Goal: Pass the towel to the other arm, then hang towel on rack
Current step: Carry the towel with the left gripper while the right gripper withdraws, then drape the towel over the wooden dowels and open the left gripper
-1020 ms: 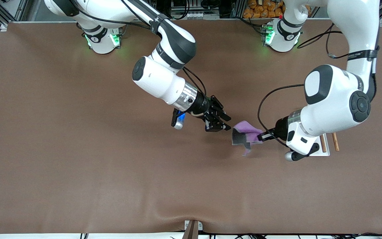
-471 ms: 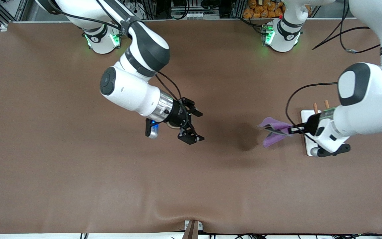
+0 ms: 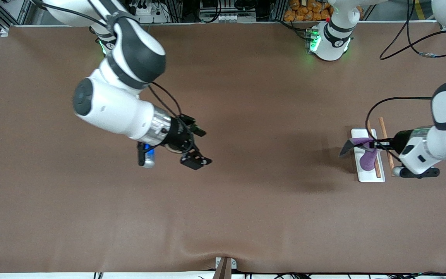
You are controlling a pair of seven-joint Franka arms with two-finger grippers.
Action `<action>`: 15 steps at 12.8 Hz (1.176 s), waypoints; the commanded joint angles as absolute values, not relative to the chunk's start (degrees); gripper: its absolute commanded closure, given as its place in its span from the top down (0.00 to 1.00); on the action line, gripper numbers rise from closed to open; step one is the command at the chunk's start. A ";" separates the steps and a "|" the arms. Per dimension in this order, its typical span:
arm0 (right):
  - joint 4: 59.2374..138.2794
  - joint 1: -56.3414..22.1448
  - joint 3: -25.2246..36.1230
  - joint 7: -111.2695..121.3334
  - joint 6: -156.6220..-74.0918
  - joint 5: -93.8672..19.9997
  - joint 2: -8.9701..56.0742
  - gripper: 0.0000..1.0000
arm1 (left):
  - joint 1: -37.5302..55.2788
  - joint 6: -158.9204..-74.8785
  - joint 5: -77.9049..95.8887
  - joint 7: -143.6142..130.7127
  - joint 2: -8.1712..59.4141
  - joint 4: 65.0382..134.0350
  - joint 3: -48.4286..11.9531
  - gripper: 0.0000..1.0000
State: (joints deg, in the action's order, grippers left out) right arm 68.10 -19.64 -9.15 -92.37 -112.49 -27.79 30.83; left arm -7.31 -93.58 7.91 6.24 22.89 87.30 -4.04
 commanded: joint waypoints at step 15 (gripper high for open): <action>67.32 -5.54 -10.28 -31.32 -84.46 -2.85 20.04 1.00 | -23.55 -100.46 7.21 33.84 28.04 88.24 -4.83 0.99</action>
